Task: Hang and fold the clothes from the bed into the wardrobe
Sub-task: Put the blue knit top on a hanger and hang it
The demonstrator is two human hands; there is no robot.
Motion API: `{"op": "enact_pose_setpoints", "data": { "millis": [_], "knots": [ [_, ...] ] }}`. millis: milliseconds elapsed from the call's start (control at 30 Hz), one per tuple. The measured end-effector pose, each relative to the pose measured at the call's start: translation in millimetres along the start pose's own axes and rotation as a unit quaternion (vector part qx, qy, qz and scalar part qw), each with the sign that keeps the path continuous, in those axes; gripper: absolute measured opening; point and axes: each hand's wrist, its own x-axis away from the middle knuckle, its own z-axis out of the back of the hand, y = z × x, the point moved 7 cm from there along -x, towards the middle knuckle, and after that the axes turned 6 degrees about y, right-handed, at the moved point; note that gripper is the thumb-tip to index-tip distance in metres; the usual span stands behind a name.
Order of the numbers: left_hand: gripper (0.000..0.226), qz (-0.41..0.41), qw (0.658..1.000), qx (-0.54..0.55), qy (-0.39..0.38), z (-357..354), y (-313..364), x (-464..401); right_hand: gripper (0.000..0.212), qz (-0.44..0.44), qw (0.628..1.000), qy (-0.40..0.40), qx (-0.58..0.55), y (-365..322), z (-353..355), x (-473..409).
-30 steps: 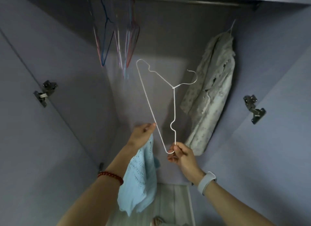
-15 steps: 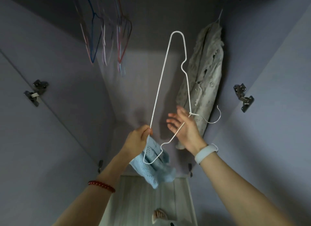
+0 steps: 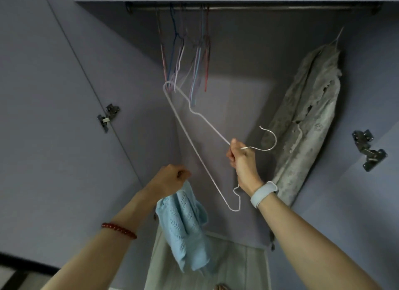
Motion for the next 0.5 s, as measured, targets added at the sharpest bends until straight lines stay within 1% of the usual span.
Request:
{"op": "enact_pose_setpoints", "data": {
  "millis": [67, 133, 167, 200, 233, 300, 333, 433, 500],
  "knots": [
    [0.018, 0.015, 0.999, -0.042, -0.004, 8.9, -13.8, -0.3, 0.042, 0.019, 0.996, -0.043, 0.074, 2.0, -8.4, 5.0],
    [0.019, 0.028, 0.998, -0.050, -0.004, 19.4, -24.7, 1.1, 0.039, 0.010, 0.996, -0.042, 0.083, 5.4, -16.2, 9.8],
    [0.019, 0.031, 0.999, -0.043, -0.004, 24.9, -28.1, 3.0, 0.039, -0.009, 0.998, -0.029, 0.052, 9.1, -20.2, 10.1],
    [0.020, 0.037, 0.999, -0.030, -0.006, 29.3, -30.0, 5.7, 0.039, -0.046, 0.999, -0.006, -0.010, 16.2, -22.3, 8.4],
    [0.020, 0.047, 0.999, -0.012, -0.006, 34.4, -32.9, 9.0, 0.040, -0.097, 0.991, 0.015, -0.092, 23.4, -26.9, 6.8],
    [0.020, 0.075, 0.996, 0.040, 0.007, 44.2, -39.9, 16.2, 0.041, -0.181, 0.952, 0.034, -0.245, 32.4, -37.5, 4.6],
    [0.020, 0.089, 0.993, 0.071, 0.017, 49.0, -43.8, 19.0, 0.041, -0.200, 0.934, 0.038, -0.293, 32.8, -41.4, 3.1],
    [0.022, 0.124, 0.981, 0.142, 0.049, 66.2, -53.8, 29.2, 0.042, -0.218, 0.906, 0.020, -0.363, 22.4, -60.3, 1.4],
    [0.030, 0.122, 0.977, 0.160, 0.072, 79.5, -55.9, 34.9, 0.041, -0.238, 0.894, -0.003, -0.380, 17.9, -80.4, 3.2]
  ]
}}
